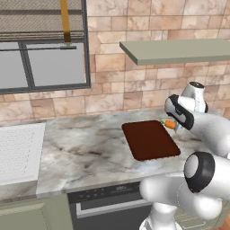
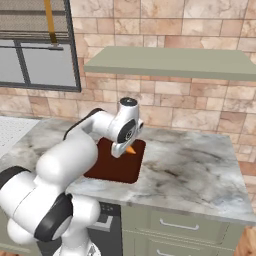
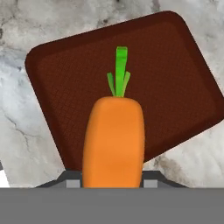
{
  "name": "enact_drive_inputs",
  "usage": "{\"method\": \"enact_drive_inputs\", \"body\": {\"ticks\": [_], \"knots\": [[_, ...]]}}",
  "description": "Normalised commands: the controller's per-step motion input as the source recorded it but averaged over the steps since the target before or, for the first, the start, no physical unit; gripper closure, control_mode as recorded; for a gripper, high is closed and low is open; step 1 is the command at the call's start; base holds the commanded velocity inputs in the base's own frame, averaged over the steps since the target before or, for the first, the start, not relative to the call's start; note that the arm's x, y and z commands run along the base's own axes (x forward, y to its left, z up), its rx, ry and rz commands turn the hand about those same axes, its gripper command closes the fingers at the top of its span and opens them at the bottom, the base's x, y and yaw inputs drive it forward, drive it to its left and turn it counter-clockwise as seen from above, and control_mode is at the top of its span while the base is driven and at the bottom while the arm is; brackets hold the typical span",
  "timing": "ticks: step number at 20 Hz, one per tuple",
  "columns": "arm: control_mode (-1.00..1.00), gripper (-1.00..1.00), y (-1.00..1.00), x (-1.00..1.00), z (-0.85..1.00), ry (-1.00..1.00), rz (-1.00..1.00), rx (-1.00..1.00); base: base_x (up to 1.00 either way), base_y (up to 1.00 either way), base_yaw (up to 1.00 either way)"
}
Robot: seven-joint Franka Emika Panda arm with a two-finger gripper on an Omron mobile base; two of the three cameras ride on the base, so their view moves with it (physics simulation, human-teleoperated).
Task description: Place the two vegetables and bowl onto the tray for setting up a vegetable dip station.
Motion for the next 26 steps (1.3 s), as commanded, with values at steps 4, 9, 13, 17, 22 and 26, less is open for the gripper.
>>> {"method": "enact_drive_inputs", "body": {"ticks": [4, 9, 13, 17, 22, 26], "knots": [[-1.0, 1.0, 0.54, 0.37, 0.0, 0.0, 0.2, -0.05, 0.0, 0.0, 0.0], [-1.0, 1.0, 0.31, 0.48, 0.0, 0.0, 0.11, -0.04, 0.0, 0.0, 0.0], [-1.0, 1.0, 0.11, 0.51, 0.0, 0.0, 0.08, -0.02, 0.0, 0.0, 0.0], [-1.0, 1.0, 0.04, 0.51, -0.07, 0.0, 0.07, -0.02, 0.0, 0.0, 0.0], [-1.0, 1.0, 0.15, 0.43, -0.27, 0.0, 0.05, -0.05, 0.0, 0.0, 0.0], [-1.0, 1.0, 0.01, 0.3, -0.2, 0.0, 0.05, -0.02, 0.0, 0.0, 0.0]]}}
